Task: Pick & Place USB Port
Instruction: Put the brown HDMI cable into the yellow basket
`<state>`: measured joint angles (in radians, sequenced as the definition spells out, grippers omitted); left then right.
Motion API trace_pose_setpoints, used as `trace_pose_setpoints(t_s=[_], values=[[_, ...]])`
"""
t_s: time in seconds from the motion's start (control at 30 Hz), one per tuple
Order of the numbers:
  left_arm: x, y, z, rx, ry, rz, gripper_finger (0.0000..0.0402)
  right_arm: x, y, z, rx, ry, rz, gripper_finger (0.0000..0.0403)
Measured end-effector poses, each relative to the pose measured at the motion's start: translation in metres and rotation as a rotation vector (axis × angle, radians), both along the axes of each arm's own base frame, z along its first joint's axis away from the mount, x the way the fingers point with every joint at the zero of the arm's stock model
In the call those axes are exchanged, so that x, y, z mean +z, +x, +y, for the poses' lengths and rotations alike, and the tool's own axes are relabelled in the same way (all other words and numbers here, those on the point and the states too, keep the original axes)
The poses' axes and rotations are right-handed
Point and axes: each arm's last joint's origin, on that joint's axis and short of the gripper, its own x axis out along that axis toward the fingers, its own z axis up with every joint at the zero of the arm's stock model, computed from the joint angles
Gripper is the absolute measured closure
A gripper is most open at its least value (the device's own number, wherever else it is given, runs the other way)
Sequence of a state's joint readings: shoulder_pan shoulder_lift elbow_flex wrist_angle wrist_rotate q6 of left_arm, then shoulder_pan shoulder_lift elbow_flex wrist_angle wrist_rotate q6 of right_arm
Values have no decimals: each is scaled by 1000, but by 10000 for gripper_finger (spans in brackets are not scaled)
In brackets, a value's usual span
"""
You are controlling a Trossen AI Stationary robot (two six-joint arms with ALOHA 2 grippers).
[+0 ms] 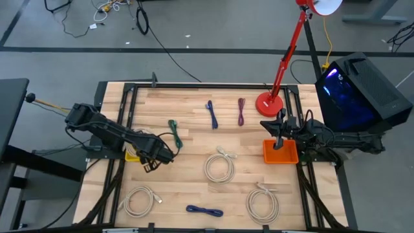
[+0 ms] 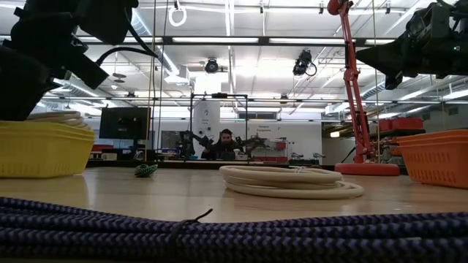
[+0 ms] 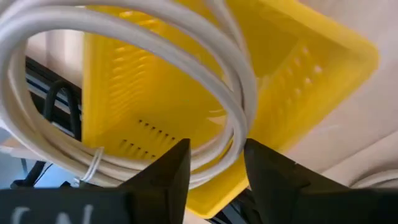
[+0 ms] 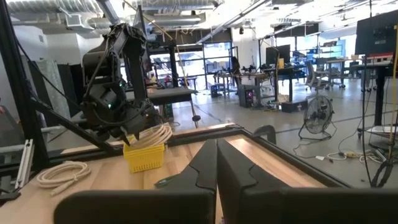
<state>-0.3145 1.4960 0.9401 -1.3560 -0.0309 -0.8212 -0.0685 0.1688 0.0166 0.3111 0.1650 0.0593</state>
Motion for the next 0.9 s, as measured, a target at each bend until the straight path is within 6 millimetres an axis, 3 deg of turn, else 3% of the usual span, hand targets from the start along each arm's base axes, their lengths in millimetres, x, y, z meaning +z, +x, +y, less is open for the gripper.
trace_pose_setpoints(t_s=[0.17,0.67,0.9], values=[[0,0,2,-4,35,-1,232,-1,0,0,0,1,9,396],[2,0,2,21,41,-7,252,-3,0,0,2,12,28,396],[32,10,1,-11,116,-77,252,-4,1,0,2,13,42,396]])
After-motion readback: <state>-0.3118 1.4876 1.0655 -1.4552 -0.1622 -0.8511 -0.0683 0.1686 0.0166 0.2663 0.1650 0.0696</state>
